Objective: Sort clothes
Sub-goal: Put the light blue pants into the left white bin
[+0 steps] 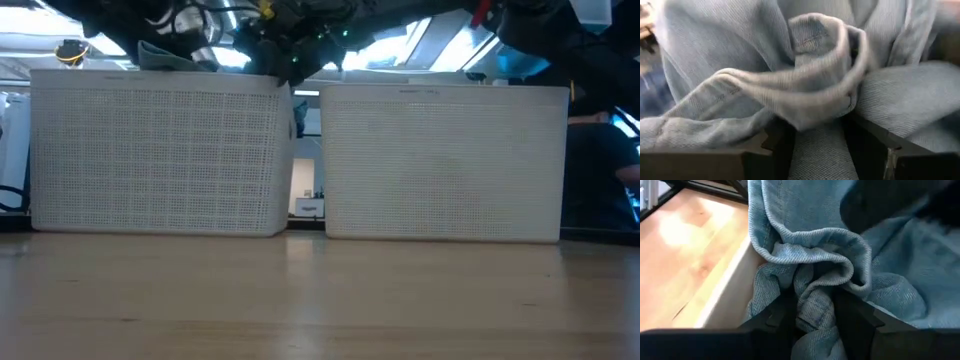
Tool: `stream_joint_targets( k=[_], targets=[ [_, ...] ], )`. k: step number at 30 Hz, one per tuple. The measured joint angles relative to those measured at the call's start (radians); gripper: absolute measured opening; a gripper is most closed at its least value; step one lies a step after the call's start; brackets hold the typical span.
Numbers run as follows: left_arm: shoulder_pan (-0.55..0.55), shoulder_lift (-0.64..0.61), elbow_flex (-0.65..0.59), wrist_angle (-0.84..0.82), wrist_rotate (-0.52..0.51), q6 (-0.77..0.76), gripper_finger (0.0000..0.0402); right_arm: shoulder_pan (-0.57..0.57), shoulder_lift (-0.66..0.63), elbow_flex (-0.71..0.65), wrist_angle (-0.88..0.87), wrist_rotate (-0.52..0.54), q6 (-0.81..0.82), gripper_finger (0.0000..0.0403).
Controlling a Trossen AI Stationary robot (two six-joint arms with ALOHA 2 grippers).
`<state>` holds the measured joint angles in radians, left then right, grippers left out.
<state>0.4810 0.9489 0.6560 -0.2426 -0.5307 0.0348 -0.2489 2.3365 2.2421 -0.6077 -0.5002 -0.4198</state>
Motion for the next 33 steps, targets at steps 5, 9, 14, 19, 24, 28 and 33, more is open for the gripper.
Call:
stream_joint_targets(
  k=[5,9,14,19,24,28,33],
  targets=[
    [-0.01,0.011,-0.035,-0.034,0.041,-0.09,0.0159,0.007,-0.13,-0.004,-0.07,0.061,-0.007,0.0133],
    [-0.027,0.009,-0.045,-0.028,0.051,-0.112,0.0159,-0.017,-0.245,0.001,-0.061,0.205,-0.035,0.0133],
    [-0.027,0.007,-0.045,-0.027,0.065,-0.107,0.0159,-0.085,-0.317,0.001,0.026,0.523,-0.145,0.0133],
    [-0.027,0.007,-0.047,-0.021,0.069,-0.105,0.0159,-0.23,-0.293,0.003,0.172,0.663,-0.186,0.0133],
    [-0.028,0.002,-0.049,-0.015,0.072,-0.105,0.0159,-0.328,-0.218,0.002,0.236,0.406,-0.046,0.0133],
    [-0.028,0.002,-0.05,-0.009,0.072,-0.106,0.0159,-0.301,-0.142,0.003,0.266,0.212,0.02,0.0133],
    [-0.029,0.002,-0.051,-0.007,0.078,-0.107,0.0159,-0.206,-0.069,0.005,0.256,0.1,-0.002,0.0133]
  ],
)
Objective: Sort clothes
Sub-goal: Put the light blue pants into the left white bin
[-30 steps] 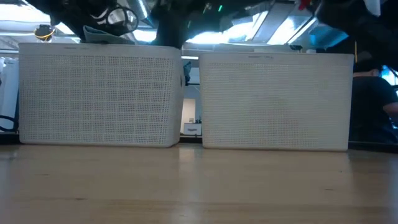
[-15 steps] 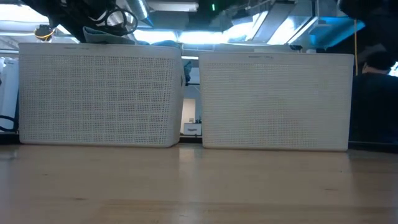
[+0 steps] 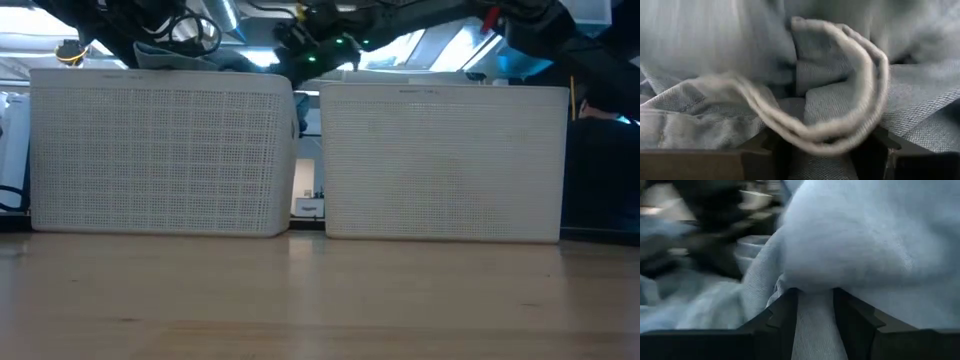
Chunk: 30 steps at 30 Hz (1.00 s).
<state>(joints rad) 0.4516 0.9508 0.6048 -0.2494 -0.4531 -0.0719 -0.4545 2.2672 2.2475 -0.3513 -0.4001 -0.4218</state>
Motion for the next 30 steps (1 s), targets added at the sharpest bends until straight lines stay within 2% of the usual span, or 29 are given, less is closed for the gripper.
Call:
stream_joint_targets(
  k=[7,12,18,25,30],
  targets=[
    [-0.001,-0.041,0.017,-0.043,0.035,-0.001,0.0159,0.053,0.093,0.007,-0.036,-0.009,-0.022,0.0133],
    [-0.019,-0.163,0.07,-0.106,0.066,0.008,0.0159,0.05,0.134,0.009,-0.028,-0.027,0.025,0.0133],
    [-0.021,-0.293,0.132,-0.056,0.064,0.045,0.0159,0.048,0.139,0.007,-0.016,-0.018,0.036,0.0133],
    [-0.02,-0.338,0.143,0.18,0.038,0.173,0.0159,0.053,0.14,0.006,-0.005,-0.015,0.054,0.0133],
    [0.003,-0.275,0.145,0.344,0.01,0.32,0.0159,0.065,0.14,0.005,0.0,-0.009,0.05,0.0133]
  ],
)
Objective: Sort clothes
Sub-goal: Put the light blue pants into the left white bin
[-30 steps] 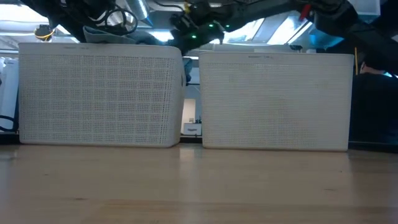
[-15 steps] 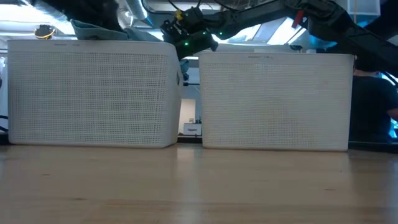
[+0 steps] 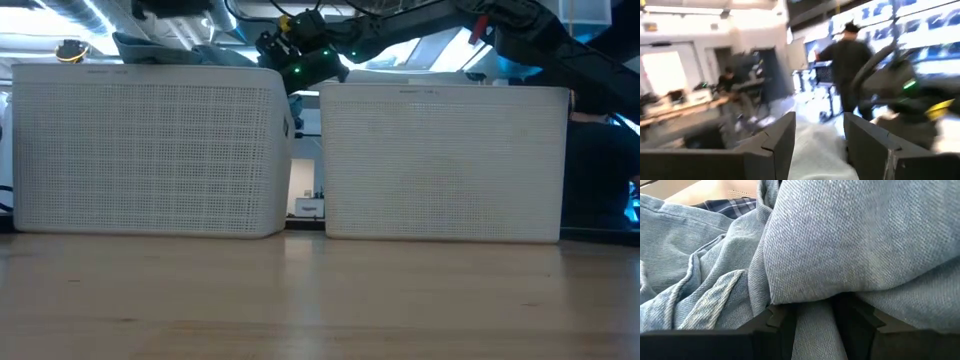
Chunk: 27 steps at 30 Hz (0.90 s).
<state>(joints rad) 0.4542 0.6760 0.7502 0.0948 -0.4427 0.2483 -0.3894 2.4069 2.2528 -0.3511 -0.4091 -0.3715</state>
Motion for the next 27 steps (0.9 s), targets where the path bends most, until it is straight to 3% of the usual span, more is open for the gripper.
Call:
stream_joint_targets(
  k=[3,8,14,19,27],
  targets=[
    [0.046,0.087,0.0,-0.005,-0.016,0.02,0.0159,0.006,0.0,0.0,0.002,0.002,-0.003,0.0133],
    [0.13,0.238,0.004,-0.193,-0.08,-0.012,0.0159,0.018,0.001,0.0,0.001,0.01,-0.003,0.0133],
    [0.165,0.342,0.011,-0.44,-0.011,-0.298,0.0159,0.022,0.005,-0.002,-0.015,0.017,-0.002,0.0133],
    [0.15,0.366,-0.037,-0.388,0.007,-0.395,0.0159,0.023,0.006,-0.003,-0.041,0.017,0.001,0.0133],
    [0.189,0.366,-0.165,-0.166,0.028,-0.446,0.0159,0.011,0.064,0.002,-0.022,0.029,0.005,0.0133]
  ],
)
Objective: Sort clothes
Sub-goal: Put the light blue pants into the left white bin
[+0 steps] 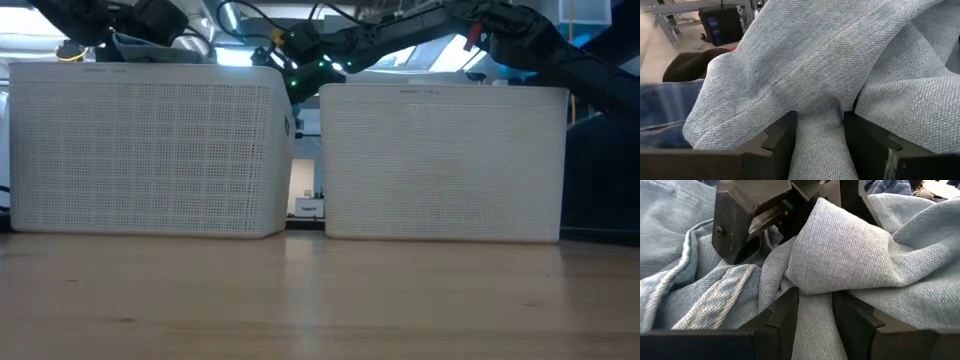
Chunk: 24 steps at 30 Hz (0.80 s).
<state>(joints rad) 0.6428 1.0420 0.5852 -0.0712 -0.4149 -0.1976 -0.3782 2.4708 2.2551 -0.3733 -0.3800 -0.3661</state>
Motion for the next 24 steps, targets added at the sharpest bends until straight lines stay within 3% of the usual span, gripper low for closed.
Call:
stream_joint_targets(
  k=[7,14,24],
  targets=[
    [0.021,-0.01,-0.034,0.063,0.016,-0.008,0.0159,0.004,-0.004,0.012,0.012,0.018,0.034,0.0133],
    [0.019,-0.126,-0.033,-0.066,0.041,0.026,0.0159,0.014,0.007,0.1,-0.037,0.012,0.094,0.0133],
    [0.017,-0.246,-0.039,-0.15,0.061,0.064,0.0159,0.009,-0.16,0.082,-0.017,0.066,0.102,0.0133]
  ],
)
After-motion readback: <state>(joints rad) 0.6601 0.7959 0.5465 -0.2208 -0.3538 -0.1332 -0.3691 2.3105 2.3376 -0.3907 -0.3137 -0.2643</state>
